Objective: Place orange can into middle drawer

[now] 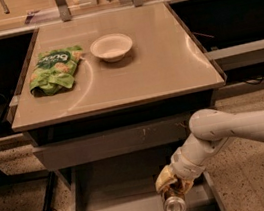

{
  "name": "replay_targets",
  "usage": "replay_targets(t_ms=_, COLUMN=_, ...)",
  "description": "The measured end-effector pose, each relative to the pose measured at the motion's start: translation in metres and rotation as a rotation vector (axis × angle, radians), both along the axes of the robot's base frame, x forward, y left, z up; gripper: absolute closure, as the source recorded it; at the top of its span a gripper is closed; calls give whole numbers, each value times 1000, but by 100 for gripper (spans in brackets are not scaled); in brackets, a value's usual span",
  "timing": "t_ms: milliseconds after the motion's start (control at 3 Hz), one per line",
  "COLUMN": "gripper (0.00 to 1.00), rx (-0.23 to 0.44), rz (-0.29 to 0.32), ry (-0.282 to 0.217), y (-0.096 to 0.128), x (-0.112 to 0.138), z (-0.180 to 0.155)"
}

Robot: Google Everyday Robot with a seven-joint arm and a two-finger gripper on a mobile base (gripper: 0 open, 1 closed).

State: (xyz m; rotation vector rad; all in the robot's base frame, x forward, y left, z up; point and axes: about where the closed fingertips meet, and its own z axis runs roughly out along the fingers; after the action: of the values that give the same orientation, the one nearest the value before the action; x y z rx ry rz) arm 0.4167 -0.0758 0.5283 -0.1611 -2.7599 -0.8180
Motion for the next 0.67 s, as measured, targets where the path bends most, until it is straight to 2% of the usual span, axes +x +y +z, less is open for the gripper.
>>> replay_targets(t_ms=333, gripper=100, rx=38, rz=-93, ry=7, y=2, x=5, z=-37)
replay_targets(t_ms=667, gripper=100, rx=56, rz=-145, ry=5, y=2, x=12, z=-63)
